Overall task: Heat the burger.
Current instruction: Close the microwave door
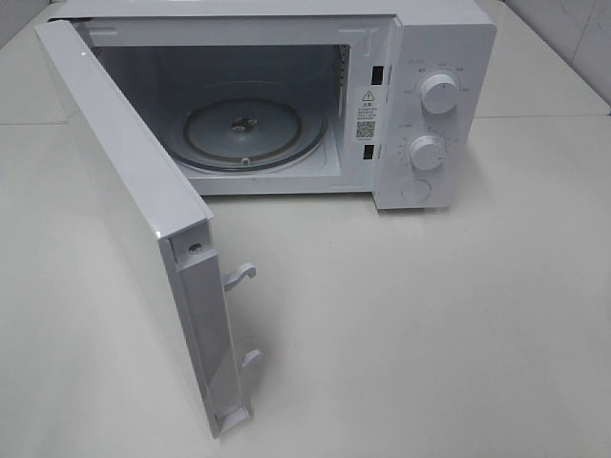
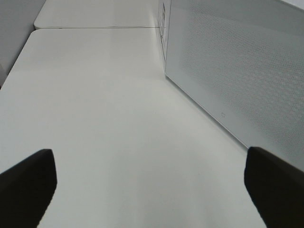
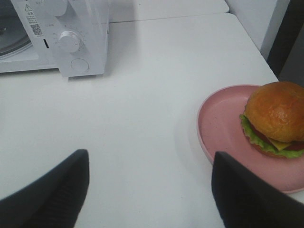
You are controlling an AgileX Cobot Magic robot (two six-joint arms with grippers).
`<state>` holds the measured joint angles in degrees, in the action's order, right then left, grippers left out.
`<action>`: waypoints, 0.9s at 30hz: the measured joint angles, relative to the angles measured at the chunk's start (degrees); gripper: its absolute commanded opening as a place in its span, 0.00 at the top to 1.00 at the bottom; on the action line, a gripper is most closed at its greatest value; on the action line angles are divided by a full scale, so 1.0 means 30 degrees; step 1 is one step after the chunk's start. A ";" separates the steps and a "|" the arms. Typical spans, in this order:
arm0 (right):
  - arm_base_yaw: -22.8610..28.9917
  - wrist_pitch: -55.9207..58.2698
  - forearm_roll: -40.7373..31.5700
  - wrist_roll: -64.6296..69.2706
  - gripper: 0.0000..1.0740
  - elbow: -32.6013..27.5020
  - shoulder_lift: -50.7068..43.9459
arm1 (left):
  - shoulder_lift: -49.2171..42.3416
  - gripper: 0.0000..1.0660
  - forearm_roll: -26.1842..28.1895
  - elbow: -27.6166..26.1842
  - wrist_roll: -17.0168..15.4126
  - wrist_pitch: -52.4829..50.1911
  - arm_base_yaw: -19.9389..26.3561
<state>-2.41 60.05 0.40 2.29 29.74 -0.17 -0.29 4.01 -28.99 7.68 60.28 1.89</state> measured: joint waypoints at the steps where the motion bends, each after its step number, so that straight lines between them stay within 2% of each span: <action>1: 0.0000 -0.0363 -0.0134 -0.0038 0.36 -0.0172 0.0000 | 0.0000 0.02 0.0000 0.0000 0.0000 0.0000 0.0000; 27: 0.0000 -0.0764 -0.0267 -0.0516 0.36 -0.0325 0.0000 | 0.0000 0.02 0.0000 0.0000 0.0000 0.0000 0.0000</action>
<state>-2.41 57.75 -0.40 0.74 28.76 -0.17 -0.29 4.01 -28.99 7.68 60.28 1.89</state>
